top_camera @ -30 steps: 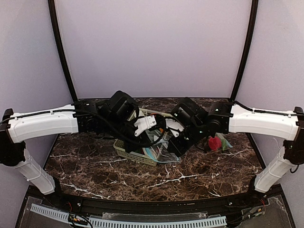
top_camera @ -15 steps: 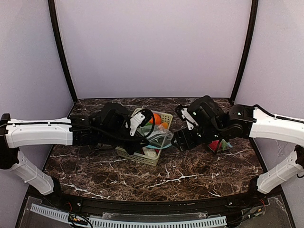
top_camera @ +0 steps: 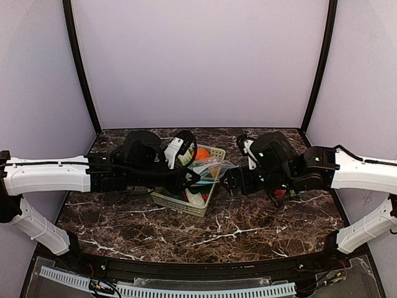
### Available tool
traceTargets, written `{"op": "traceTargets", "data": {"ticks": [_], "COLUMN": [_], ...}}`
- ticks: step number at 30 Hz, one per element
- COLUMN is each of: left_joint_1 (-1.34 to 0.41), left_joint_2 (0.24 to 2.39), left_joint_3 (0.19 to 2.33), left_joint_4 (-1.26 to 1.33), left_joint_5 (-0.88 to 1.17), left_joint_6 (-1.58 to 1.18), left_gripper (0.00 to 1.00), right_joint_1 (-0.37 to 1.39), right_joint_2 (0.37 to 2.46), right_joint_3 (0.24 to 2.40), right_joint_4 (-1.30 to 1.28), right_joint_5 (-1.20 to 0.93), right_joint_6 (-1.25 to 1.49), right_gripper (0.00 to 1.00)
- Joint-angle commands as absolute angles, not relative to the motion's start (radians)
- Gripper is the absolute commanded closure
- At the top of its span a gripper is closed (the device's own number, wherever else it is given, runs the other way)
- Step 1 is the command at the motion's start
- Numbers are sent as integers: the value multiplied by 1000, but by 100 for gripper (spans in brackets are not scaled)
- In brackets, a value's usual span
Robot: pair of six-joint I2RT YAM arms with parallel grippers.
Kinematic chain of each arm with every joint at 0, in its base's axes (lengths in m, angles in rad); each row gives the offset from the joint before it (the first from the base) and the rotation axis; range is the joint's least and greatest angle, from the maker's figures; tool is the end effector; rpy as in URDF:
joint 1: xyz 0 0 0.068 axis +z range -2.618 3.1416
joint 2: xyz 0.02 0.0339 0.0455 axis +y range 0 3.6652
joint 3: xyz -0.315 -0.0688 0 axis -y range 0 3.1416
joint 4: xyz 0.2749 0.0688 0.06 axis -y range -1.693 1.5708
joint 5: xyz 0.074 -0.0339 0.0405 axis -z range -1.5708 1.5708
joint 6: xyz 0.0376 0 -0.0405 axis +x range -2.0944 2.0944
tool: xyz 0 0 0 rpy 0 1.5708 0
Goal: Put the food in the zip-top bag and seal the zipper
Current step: Pass from the right arm to the left, then pass from the left arm to the right
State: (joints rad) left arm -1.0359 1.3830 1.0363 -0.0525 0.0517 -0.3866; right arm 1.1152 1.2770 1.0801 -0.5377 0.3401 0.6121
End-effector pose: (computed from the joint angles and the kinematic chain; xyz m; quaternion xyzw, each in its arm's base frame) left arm 0.1731 -0.2960 0.3426 0.2792 0.7849 -0.3771 0.4046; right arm 0.1394 0.2561 0.3467 -0.1576 0.8894 0.2037 0.3775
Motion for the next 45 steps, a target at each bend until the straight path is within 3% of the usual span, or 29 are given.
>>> {"op": "traceTargets", "data": {"ticks": [1,19,26,30,36,45], "left_joint_1": [-1032,-1032,-1032,-1033,-1032,-1031], "left_joint_2": [1337,1296,1284,1285,1277,1285], "left_joint_3": [1009,990,991,990,988,987], "left_joint_4": [-37,25,26,26,19,-14], "left_joint_5": [91,192,236,258,252,214], "left_joint_6": [-409,-448,-445,-450,-448,-424], "left_gripper": [99,99,99,99,99,99], "right_joint_1": [1085,1008,963,958,955,954], "right_joint_2": [1231,1258,1280,1303,1307,1275], "right_joint_3": [1057,1035,1030,1046,1053,1067], "right_joint_4": [-433,-396,-390,-390,-383,-414], "right_joint_5": [322,254,223,211,202,202], "right_joint_6": [594,462,473,460,454,460], "right_gripper": [5,4,12,23,58,95]}}
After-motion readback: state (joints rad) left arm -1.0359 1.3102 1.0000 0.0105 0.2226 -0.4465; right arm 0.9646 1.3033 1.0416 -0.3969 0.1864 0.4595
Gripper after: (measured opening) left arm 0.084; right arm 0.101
